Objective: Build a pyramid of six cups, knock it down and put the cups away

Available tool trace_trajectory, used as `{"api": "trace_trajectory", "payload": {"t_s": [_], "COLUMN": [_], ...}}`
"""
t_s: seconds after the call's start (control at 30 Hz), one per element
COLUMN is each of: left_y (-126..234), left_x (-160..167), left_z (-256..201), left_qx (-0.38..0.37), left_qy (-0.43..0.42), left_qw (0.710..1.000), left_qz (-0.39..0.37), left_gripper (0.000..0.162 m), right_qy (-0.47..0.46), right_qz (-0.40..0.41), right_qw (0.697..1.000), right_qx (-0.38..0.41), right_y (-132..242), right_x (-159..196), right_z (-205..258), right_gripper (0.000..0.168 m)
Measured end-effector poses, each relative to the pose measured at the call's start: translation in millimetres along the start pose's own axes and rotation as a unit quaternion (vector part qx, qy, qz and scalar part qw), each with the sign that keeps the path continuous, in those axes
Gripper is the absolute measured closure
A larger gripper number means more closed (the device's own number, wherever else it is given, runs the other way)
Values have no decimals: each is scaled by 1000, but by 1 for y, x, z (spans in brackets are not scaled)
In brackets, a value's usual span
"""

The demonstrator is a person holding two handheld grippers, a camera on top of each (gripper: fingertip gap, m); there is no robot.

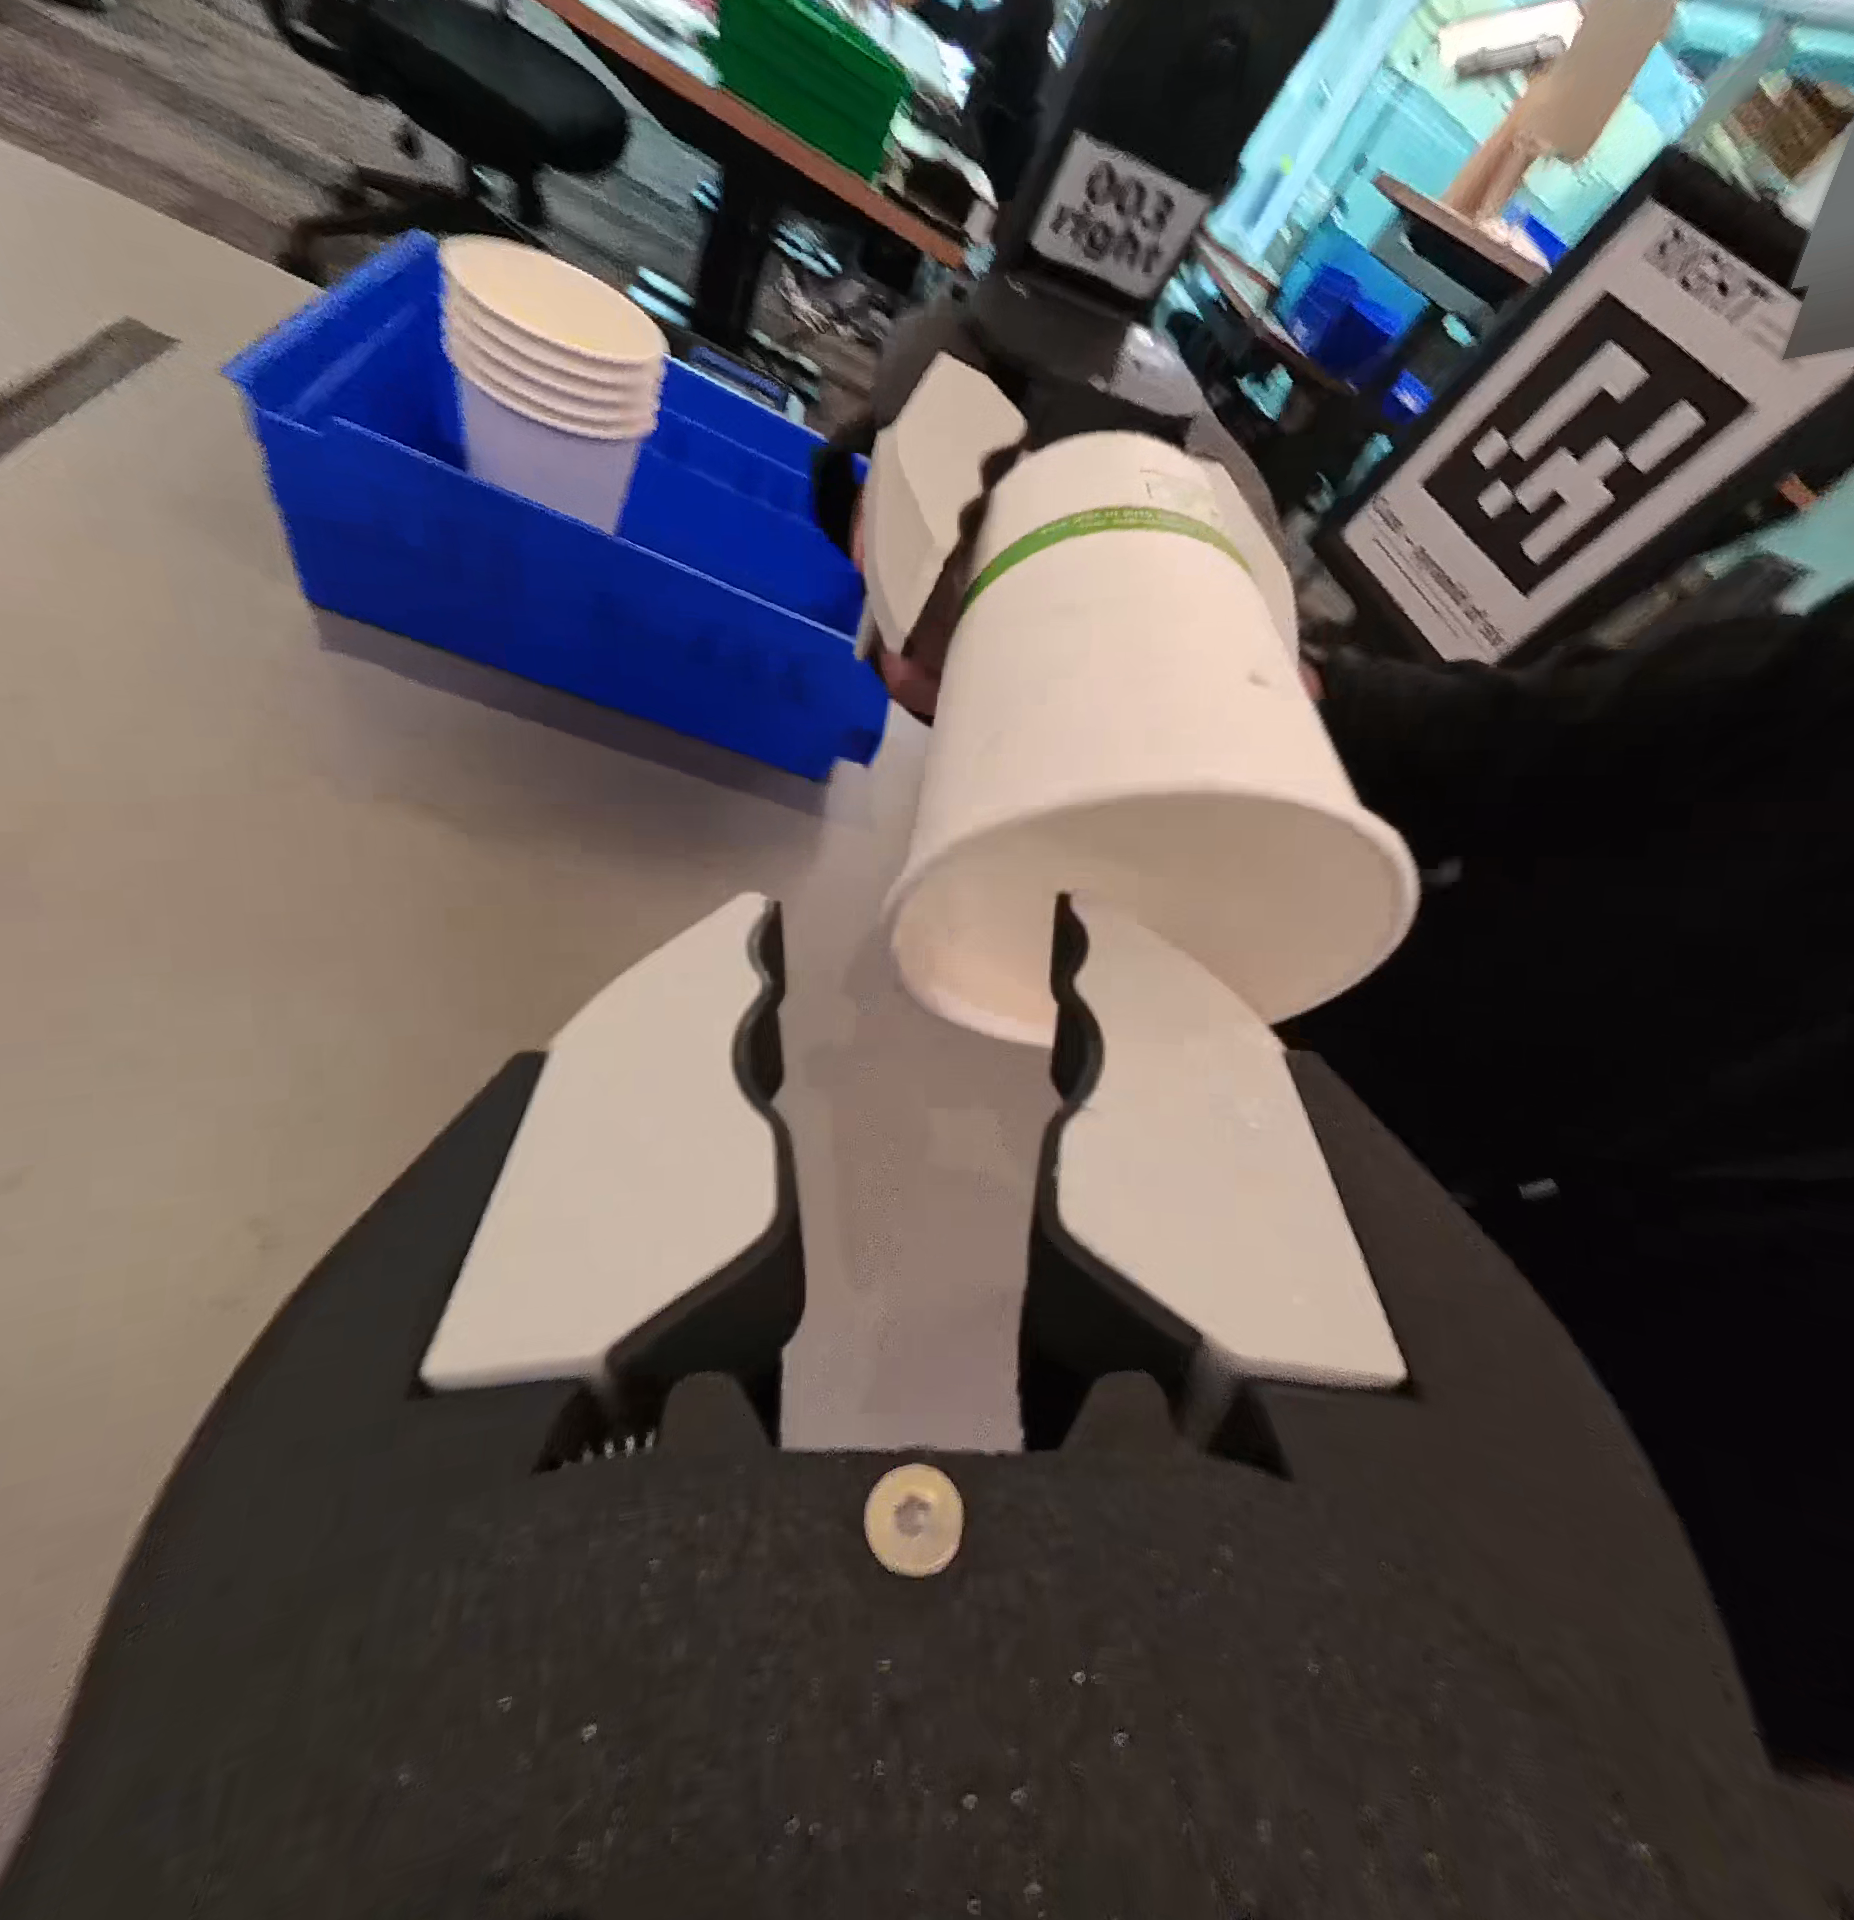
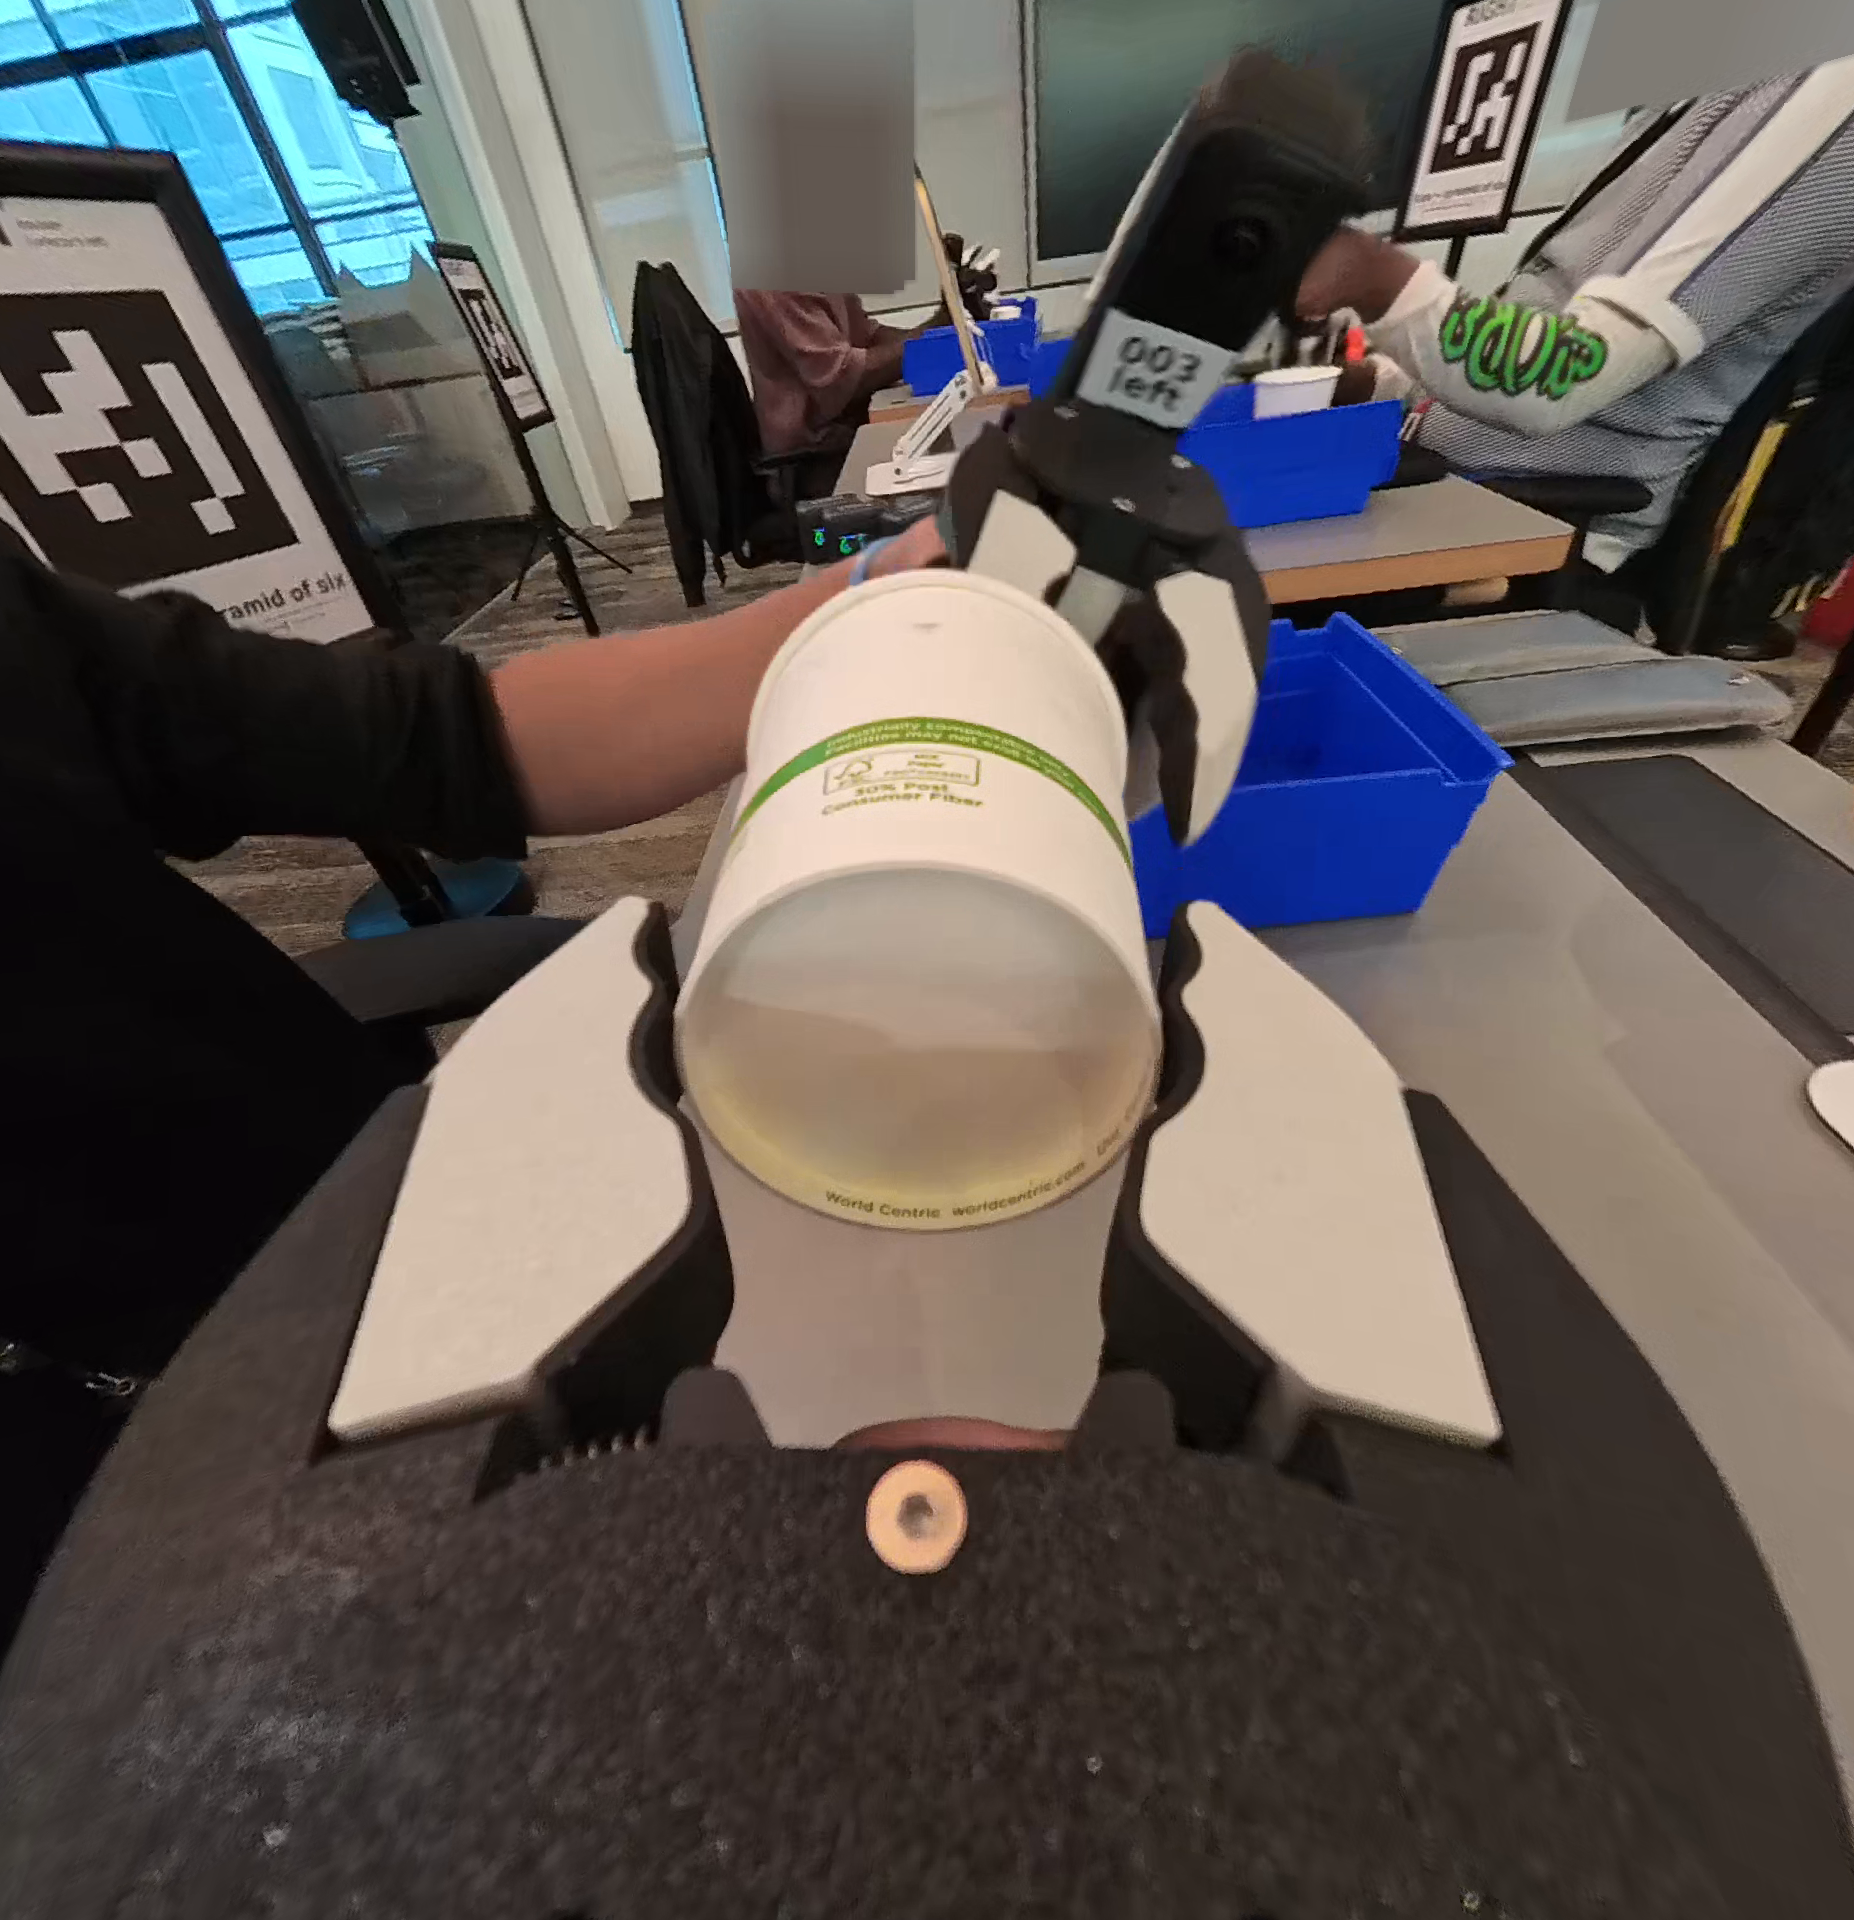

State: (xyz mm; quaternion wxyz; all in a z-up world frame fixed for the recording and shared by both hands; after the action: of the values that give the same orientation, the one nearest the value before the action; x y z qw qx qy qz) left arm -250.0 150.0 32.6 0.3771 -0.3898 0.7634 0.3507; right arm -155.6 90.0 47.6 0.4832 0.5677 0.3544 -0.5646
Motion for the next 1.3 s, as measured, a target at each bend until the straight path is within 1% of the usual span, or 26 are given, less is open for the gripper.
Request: {"api": "trace_trajectory", "payload": {"t_s": [0.03,0.1,0.13,0.2,0.23,0.3,0.4,0.47,0.6,0.67,0.73,0.77,0.8,0.87,0.97,1.03,1.07,1.13,1.23,1.3], "left_y": [7,18,21,23,19,4,-23,-37,-50,-58,-61,-62,-61,-59,-52,-45,-40,-26,-10,-4], "left_x": [-1,2,6,17,24,40,53,47,26,23,23,24,25,28,35,39,39,42,45,46], "left_z": [-1,-10,-16,-29,-36,-46,-50,-52,-49,-48,-45,-44,-44,-48,-51,-57,-59,-59,-59,-57], "left_qx": [-26,-83,-118,-182,-196,-215,-252,-273,-288,-260,-261,-261,-260,-240,-221,-193,-185,-190,-190,-193], "left_qy": [2,-17,-30,-50,-59,-73,-113,-148,-181,-179,-189,-197,-200,-201,-206,-208,-205,-208,-207,-206], "left_qw": [1000,996,991,979,975,970,961,951,940,949,947,945,945,950,953,959,961,959,957,955], "left_qz": [-17,-43,-57,-79,-88,-85,-29,-18,-16,-2,2,3,2,-4,10,22,23,43,73,92], "left_gripper": [112,94,93,86,89,105,103,103,105,108,118,126,139,155,156,159,160,160,160,160], "right_qy": [-6,-15,-17,-27,-35,-53,-80,-102,-144,-162,-167,-169,-170,-175,-182,-167,-150,-107,-40,8], "right_qz": [-7,-15,-20,-38,-51,-70,-104,-129,-158,-164,-159,-157,-156,-152,-138,-116,-97,-64,-4,53], "right_qw": [1000,1000,999,998,997,995,990,984,975,972,972,972,972,972,973,978,983,989,993,991], "right_qx": [5,18,24,36,38,45,55,61,56,53,52,52,53,49,41,39,50,83,109,123], "right_y": [5,16,21,30,35,41,47,51,47,42,37,35,33,28,18,13,14,22,33,29], "right_x": [-1,-1,-1,0,0,2,7,11,24,30,35,36,37,39,43,48,50,47,21,0], "right_z": [-2,-8,-10,-14,-15,-18,-19,-19,-11,-7,-4,-3,-2,0,4,7,6,0,-11,-17], "right_gripper": [80,80,80,80,80,80,80,80,80,80,80,80,80,80,80,77,76,71,67,62]}}
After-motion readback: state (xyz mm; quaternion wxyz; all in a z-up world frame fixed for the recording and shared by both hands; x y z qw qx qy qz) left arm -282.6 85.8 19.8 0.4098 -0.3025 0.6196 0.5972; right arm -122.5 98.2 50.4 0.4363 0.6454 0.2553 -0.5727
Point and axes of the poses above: each gripper's, where its closed fingertips meet, y back along the fingers, x out of its underside, z = x × y across the jaws, the point moved 3 cm from there along y, back along the fingers, and after that the axes turned 6 degrees about x, right-handed, at the moved point
